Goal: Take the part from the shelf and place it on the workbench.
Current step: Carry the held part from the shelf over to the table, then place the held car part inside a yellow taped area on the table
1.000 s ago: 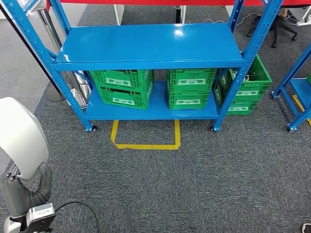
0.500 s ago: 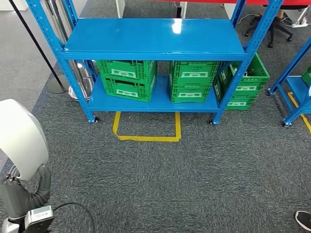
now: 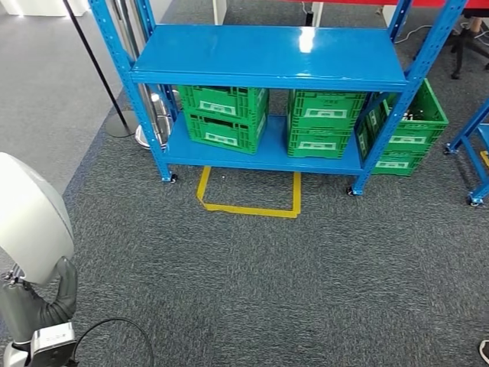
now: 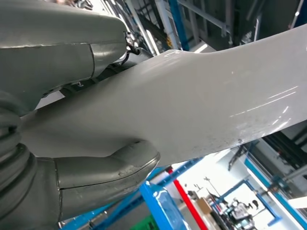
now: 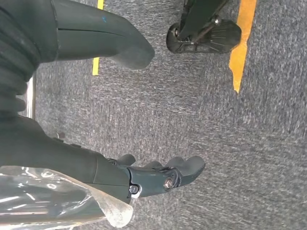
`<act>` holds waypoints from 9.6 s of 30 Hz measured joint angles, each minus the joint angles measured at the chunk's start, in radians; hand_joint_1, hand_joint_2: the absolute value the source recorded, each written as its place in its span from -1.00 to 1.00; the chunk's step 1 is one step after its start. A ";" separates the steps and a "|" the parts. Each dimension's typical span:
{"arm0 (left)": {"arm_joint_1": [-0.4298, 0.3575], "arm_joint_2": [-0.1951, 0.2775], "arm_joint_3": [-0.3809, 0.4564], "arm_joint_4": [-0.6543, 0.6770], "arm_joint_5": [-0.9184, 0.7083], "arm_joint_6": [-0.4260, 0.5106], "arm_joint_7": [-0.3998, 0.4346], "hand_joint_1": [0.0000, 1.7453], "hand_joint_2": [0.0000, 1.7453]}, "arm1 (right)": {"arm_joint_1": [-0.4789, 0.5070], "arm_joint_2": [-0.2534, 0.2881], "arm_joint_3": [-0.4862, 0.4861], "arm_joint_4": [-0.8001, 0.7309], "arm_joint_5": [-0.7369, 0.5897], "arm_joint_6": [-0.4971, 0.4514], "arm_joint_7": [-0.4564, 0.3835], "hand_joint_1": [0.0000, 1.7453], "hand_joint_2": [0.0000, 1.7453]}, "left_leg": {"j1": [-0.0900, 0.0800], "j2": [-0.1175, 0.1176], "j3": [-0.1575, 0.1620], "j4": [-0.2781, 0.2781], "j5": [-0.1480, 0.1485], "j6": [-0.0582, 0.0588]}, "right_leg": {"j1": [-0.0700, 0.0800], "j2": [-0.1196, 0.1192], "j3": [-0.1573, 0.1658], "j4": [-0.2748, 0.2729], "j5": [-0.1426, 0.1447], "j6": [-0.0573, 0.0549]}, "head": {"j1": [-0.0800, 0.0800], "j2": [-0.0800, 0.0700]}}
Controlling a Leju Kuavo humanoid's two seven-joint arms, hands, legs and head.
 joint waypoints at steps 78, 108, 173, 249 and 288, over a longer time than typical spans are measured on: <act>0.045 -0.067 0.048 -0.038 -0.031 0.021 -0.020 1.00 1.00 | 0.008 0.020 0.021 0.005 0.014 0.013 0.012 -1.00 1.00 | -0.023 -0.116 0.010 -0.117 0.058 0.080 | 0.001 0.135 -0.029 0.076 -0.034 0.036 | -0.012 0.000; 0.054 -0.113 0.099 -0.071 -0.009 0.023 -0.070 1.00 1.00 | 0.003 0.024 0.034 0.005 0.041 0.011 0.011 -1.00 1.00 | -0.029 -0.113 0.019 -0.129 0.059 0.092 | 0.003 0.128 -0.053 0.107 -0.033 0.039 | -0.010 0.000; -0.015 -0.184 0.182 -0.095 0.018 0.023 -0.070 1.00 1.00 | 0.005 0.025 0.034 0.005 -0.012 0.006 0.005 -1.00 1.00 | -0.020 -0.143 0.008 -0.123 0.048 0.072 | 0.004 0.154 -0.031 0.022 0.001 0.030 | -0.002 0.000; 0.000 -0.191 0.222 -0.226 0.138 0.023 -0.070 1.00 1.00 | 0.008 0.036 0.029 0.004 -0.022 0.011 0.011 -1.00 1.00 | -0.034 0.049 0.017 -0.123 0.039 0.062 | 0.016 -0.041 0.023 0.009 -0.044 0.022 | -0.015 0.000; 0.008 -0.182 0.218 -0.212 0.100 0.023 -0.070 1.00 1.00 | 0.009 0.040 0.014 0.004 -0.039 0.015 -0.010 -1.00 1.00 | -0.016 -0.038 0.056 -0.159 0.028 0.089 | 0.002 0.080 -0.178 0.278 -0.094 0.057 | 0.009 0.000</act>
